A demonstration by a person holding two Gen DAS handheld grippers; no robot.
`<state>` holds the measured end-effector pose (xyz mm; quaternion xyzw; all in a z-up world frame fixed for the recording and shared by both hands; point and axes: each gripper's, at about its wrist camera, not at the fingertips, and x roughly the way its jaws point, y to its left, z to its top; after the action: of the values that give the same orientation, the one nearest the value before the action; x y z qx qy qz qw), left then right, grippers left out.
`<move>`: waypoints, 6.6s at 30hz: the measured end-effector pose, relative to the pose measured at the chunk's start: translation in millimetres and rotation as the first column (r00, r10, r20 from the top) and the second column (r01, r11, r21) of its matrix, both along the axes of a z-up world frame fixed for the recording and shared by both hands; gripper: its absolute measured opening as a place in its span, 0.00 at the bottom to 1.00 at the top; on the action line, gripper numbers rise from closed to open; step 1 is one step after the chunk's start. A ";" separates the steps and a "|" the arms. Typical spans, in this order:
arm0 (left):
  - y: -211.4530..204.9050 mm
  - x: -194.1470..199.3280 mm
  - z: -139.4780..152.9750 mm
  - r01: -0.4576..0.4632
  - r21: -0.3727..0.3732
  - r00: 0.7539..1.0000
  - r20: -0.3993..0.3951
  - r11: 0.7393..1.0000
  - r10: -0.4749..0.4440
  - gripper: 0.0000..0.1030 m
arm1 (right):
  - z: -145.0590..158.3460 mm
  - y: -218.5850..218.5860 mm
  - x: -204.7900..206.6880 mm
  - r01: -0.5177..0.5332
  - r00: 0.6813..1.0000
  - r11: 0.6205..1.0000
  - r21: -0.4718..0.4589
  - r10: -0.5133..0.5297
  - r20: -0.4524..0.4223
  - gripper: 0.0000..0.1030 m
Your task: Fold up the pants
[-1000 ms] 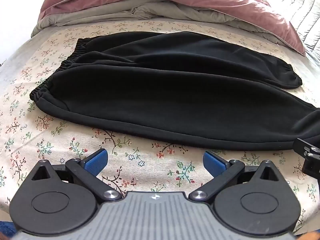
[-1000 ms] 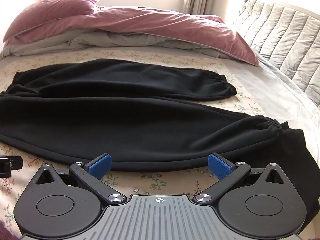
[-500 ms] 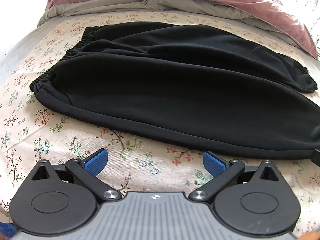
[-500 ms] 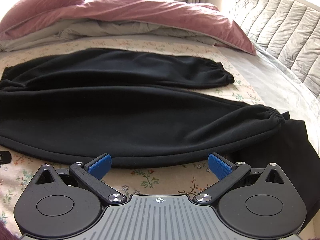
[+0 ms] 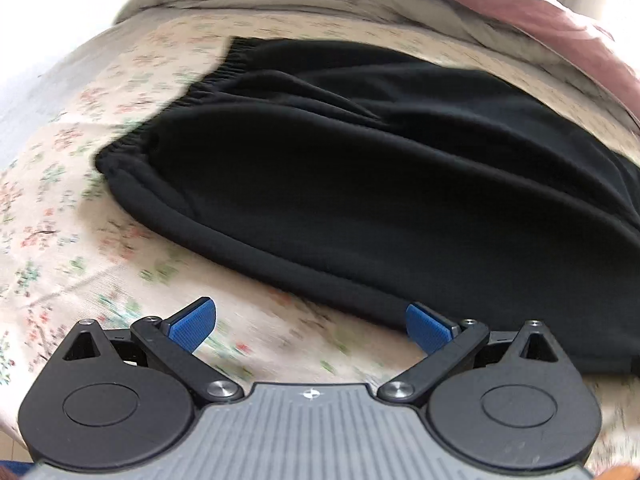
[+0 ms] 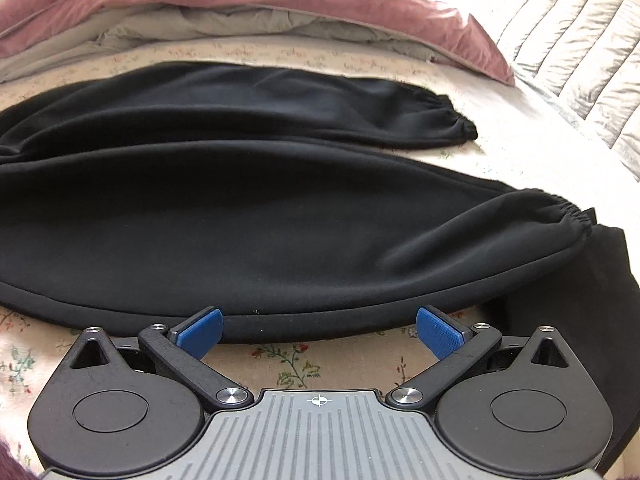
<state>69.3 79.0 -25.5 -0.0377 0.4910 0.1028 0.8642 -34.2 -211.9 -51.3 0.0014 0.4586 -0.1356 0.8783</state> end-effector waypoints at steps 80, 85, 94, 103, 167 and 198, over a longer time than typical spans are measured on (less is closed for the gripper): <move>242.7 56.9 84.5 -0.135 -0.102 0.922 0.352 0.986 0.163 1.00 | -1.7 -59.1 36.0 -0.017 0.999 0.996 0.092 0.014 0.033 1.00; 226.6 149.9 27.2 -0.070 -0.096 0.968 0.233 0.993 0.090 1.00 | 12.3 -64.2 65.5 -0.056 0.996 0.995 0.084 0.049 0.077 1.00; 218.2 181.9 -15.4 0.005 0.008 0.974 0.226 1.000 -0.007 0.55 | 18.5 -202.4 188.5 0.188 0.971 0.956 0.227 -0.215 0.103 1.00; 223.4 209.6 15.1 -0.048 0.033 0.940 0.340 0.998 0.034 0.35 | -22.2 -228.3 280.0 0.145 0.988 0.988 0.055 -0.148 0.053 0.19; 266.9 172.1 47.5 -0.246 -0.014 0.887 0.400 0.969 0.231 0.88 | 27.3 -194.7 278.7 0.130 0.957 0.991 0.003 -0.126 0.260 0.53; 315.1 2.7 13.0 -0.482 -0.396 0.764 0.246 0.782 0.596 0.37 | 27.5 -168.5 93.2 0.077 0.986 0.996 -0.039 -0.071 0.150 0.23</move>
<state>72.1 394.2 -12.5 -0.3317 0.3024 0.2633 0.8540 58.9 -380.4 -23.8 0.0089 0.3885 -0.1779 0.9041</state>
